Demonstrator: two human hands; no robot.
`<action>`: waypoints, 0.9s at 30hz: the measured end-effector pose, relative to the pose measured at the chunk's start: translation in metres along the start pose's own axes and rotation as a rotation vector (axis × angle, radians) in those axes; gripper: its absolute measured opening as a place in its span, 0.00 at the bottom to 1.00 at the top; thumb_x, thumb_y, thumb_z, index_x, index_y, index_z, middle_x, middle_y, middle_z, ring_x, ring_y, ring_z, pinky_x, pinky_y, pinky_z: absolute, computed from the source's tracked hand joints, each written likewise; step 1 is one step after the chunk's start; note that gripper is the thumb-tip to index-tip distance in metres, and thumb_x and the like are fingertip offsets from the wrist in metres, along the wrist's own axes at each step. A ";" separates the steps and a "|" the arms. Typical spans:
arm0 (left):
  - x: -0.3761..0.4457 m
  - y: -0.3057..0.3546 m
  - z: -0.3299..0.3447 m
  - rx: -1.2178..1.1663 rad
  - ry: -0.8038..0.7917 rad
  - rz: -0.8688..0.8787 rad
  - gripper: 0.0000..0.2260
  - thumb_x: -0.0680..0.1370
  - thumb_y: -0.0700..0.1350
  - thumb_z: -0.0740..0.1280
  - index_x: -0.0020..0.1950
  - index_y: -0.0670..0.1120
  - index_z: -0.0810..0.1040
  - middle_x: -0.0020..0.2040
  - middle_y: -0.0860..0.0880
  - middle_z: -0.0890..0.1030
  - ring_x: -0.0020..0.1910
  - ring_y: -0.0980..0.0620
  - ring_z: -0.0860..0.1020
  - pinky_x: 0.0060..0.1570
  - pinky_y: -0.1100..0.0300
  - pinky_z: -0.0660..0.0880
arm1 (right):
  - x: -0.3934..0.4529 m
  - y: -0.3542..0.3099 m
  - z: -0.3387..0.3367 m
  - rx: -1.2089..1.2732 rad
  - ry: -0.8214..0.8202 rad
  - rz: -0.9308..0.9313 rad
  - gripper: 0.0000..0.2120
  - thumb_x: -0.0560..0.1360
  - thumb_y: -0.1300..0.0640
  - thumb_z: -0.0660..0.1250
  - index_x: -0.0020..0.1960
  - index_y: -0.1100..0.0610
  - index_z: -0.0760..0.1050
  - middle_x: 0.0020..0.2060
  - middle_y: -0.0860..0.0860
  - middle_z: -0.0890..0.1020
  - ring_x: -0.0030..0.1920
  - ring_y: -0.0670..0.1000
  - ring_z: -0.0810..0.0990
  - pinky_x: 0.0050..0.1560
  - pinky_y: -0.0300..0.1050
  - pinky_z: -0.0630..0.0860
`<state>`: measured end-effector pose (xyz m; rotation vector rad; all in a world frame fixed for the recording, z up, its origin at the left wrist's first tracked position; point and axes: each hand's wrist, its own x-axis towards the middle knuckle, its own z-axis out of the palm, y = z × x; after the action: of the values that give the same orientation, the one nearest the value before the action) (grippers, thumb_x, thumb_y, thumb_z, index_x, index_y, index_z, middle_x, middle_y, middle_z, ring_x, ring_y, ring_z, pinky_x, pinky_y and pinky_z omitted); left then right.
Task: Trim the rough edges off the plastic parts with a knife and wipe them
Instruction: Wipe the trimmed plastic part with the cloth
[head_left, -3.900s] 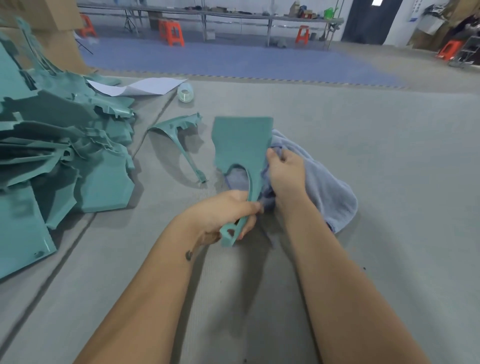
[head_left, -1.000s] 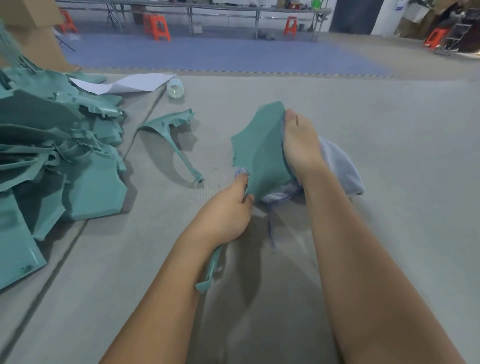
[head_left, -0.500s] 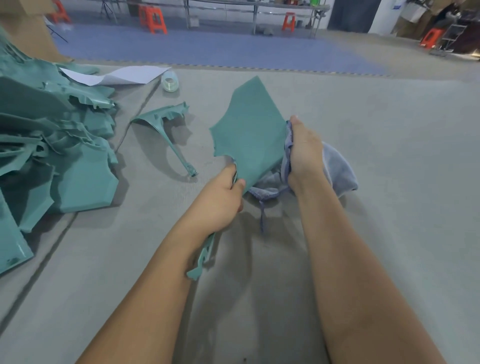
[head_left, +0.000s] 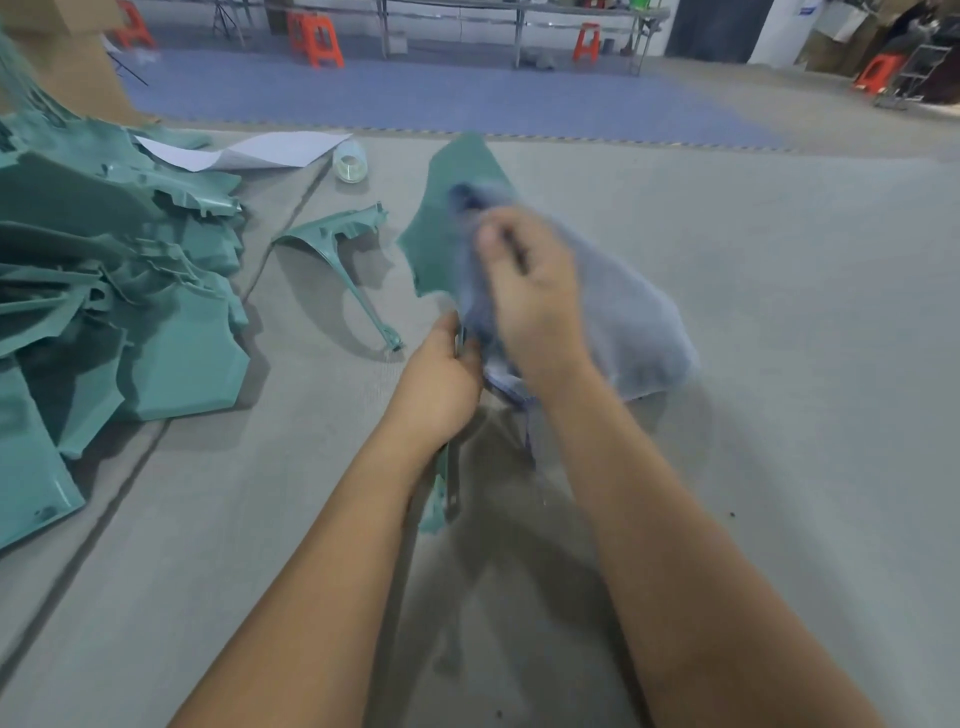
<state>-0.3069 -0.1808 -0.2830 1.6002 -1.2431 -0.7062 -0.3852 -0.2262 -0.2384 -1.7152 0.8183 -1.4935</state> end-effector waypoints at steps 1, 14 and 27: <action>0.001 0.000 -0.001 0.062 -0.003 0.029 0.07 0.79 0.37 0.59 0.47 0.47 0.74 0.37 0.49 0.75 0.35 0.52 0.73 0.32 0.66 0.68 | -0.006 0.004 0.009 -0.079 -0.122 0.017 0.07 0.80 0.67 0.61 0.47 0.61 0.76 0.43 0.50 0.83 0.47 0.42 0.78 0.53 0.33 0.72; 0.002 0.002 -0.002 0.315 -0.107 0.075 0.17 0.77 0.31 0.57 0.33 0.48 0.63 0.35 0.47 0.70 0.34 0.52 0.69 0.35 0.56 0.62 | -0.006 0.013 -0.005 0.032 -0.346 0.096 0.13 0.70 0.68 0.60 0.30 0.58 0.75 0.26 0.56 0.77 0.31 0.47 0.76 0.37 0.39 0.73; -0.005 0.005 0.004 0.257 -0.056 -0.031 0.16 0.80 0.34 0.54 0.68 0.34 0.67 0.61 0.35 0.75 0.58 0.40 0.73 0.50 0.61 0.64 | 0.003 0.019 -0.019 -0.236 -0.291 -0.159 0.10 0.69 0.68 0.73 0.50 0.65 0.80 0.46 0.55 0.81 0.48 0.44 0.77 0.51 0.30 0.70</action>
<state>-0.3136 -0.1774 -0.2808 1.8221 -1.3980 -0.6337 -0.4039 -0.2413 -0.2513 -2.1562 0.7388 -1.2419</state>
